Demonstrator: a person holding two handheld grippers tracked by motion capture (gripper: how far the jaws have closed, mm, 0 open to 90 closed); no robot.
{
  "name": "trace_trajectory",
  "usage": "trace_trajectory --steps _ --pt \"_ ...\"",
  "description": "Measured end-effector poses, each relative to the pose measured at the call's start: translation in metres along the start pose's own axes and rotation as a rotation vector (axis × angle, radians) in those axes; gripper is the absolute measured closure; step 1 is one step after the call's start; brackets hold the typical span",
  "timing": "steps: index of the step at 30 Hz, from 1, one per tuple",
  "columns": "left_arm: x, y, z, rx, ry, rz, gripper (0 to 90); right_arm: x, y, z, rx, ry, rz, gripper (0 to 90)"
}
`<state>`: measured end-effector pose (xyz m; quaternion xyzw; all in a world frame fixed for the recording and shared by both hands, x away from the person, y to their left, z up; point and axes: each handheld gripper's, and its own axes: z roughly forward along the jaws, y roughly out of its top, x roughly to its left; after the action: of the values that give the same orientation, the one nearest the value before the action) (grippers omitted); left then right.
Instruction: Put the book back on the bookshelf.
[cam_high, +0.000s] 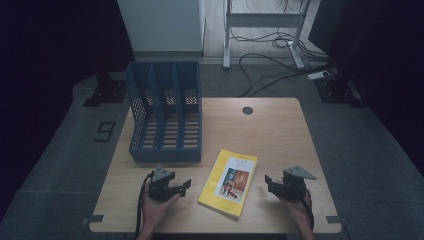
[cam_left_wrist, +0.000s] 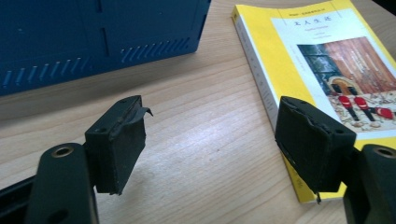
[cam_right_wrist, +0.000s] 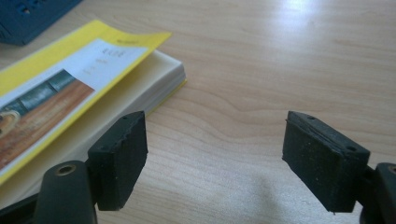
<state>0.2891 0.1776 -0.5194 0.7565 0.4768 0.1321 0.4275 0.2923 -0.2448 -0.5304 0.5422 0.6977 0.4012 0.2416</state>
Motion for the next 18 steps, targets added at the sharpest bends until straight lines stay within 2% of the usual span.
trace_trajectory --steps 6,10,12,18 --pt "-0.013 0.004 0.006 0.012 -0.024 0.034 24.6 0.004 0.002 -0.005 -0.017 0.009 0.0 22.2" --pt "-0.022 0.007 0.015 0.036 -0.025 0.077 24.6 0.007 0.005 -0.005 -0.024 0.013 -0.003 22.2" --pt "-0.026 0.01 0.018 0.037 -0.042 0.082 24.6 0.008 0.006 -0.006 -0.03 0.015 0.004 22.2" --pt "-0.036 0.016 0.024 0.039 -0.059 0.098 24.6 0.008 0.008 -0.009 -0.047 0.017 0.01 22.3"
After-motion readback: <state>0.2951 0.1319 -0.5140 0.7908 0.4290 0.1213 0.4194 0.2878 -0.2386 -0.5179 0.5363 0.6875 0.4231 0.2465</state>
